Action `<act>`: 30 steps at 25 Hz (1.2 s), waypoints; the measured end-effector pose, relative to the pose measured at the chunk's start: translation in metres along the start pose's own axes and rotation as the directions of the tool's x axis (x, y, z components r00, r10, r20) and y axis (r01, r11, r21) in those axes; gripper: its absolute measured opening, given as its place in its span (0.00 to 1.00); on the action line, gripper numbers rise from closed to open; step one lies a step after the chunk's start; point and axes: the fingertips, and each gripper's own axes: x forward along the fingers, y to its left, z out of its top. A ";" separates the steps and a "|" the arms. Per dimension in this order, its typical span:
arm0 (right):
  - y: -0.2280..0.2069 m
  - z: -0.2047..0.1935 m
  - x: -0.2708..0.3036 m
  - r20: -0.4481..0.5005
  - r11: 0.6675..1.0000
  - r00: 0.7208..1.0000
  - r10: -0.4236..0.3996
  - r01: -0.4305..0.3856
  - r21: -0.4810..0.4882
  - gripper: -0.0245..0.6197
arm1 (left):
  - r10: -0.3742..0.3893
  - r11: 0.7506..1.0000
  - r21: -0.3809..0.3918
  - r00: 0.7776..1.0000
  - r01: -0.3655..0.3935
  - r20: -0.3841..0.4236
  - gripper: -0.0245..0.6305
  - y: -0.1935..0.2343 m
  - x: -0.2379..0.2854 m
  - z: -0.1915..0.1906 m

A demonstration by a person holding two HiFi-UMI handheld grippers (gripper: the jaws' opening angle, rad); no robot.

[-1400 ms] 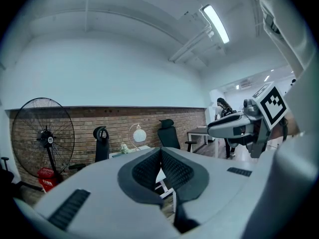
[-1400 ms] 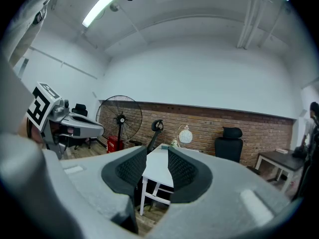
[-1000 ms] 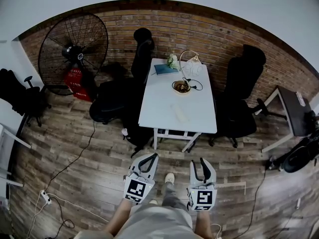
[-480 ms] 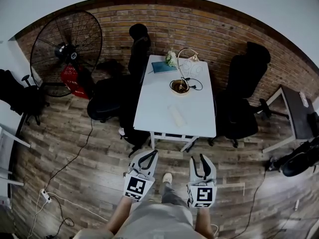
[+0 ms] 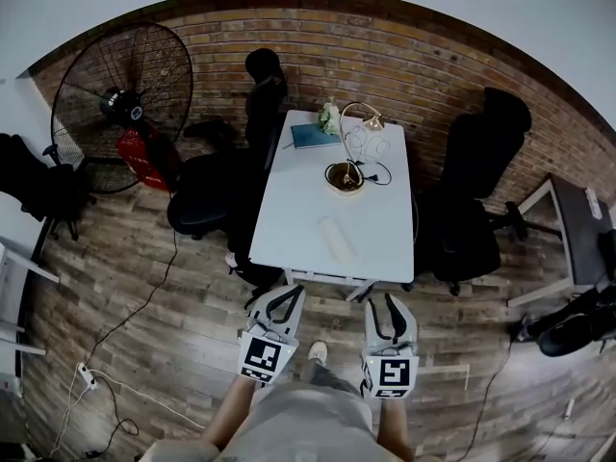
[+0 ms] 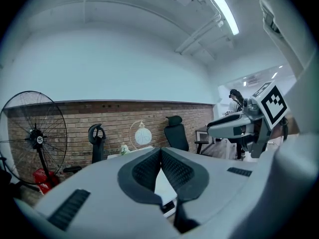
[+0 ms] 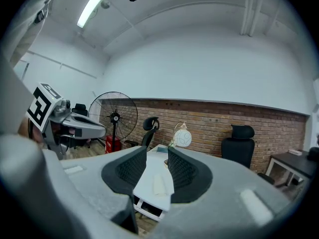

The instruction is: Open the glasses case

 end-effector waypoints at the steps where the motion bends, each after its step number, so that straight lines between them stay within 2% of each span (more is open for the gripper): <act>1: -0.005 0.001 0.004 0.007 1.000 1.000 0.000 0.000 0.006 0.25 | 0.003 1.000 0.000 1.000 -0.003 -0.002 0.05 0.001 0.006 0.001; 4: -0.019 0.005 0.018 0.045 1.000 0.999 0.009 -0.010 0.028 0.25 | 0.010 1.000 0.005 1.000 -0.010 -0.007 0.05 0.002 0.023 0.005; 8: -0.038 -0.003 0.034 -0.004 1.000 1.000 0.020 -0.020 0.007 0.25 | 0.021 1.000 0.006 1.000 -0.020 -0.017 0.05 0.006 0.045 0.006; 20: -0.073 -0.004 0.078 -0.007 0.998 0.998 0.065 -0.065 0.012 0.25 | 0.052 0.999 0.006 0.998 -0.052 -0.043 0.05 0.018 0.095 0.010; 30: -0.084 -0.012 0.104 -0.024 0.995 0.995 0.098 -0.097 0.032 0.25 | 0.077 0.997 0.000 0.994 -0.078 -0.079 0.05 0.027 0.117 0.004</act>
